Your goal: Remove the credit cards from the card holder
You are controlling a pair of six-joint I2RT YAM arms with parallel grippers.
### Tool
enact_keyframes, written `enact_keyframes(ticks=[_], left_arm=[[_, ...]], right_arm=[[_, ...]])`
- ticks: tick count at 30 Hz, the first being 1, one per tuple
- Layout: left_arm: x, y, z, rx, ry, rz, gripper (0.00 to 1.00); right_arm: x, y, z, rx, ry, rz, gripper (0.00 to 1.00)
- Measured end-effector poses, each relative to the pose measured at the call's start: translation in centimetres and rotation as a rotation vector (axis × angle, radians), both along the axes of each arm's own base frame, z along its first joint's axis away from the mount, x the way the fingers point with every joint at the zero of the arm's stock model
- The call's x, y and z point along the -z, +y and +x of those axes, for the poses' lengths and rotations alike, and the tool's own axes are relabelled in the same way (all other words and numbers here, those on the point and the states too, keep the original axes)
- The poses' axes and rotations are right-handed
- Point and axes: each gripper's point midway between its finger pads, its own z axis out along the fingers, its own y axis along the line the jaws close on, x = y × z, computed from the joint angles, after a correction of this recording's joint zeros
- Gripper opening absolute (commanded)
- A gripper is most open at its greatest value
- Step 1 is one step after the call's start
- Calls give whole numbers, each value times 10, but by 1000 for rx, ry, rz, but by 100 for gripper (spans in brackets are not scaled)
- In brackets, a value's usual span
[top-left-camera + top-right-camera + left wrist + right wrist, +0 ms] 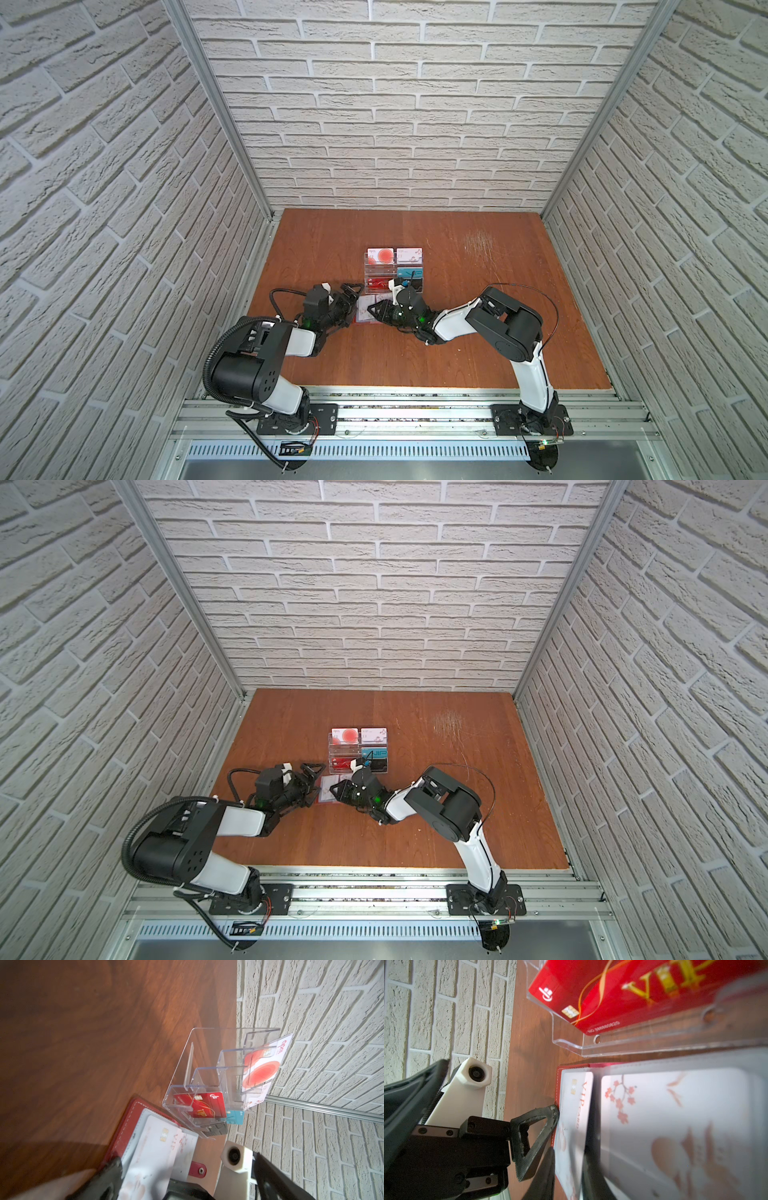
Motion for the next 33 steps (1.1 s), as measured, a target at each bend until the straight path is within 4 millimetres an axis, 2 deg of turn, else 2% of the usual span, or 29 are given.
enact_keyframes(ticks=[14, 33], left_arm=[[1, 1, -2, -1, 0, 3, 98], [1, 1, -2, 2, -3, 7, 98]], right_arm=[[2, -4, 2, 4, 0, -5, 11], [-7, -11, -1, 0, -10, -12, 7]])
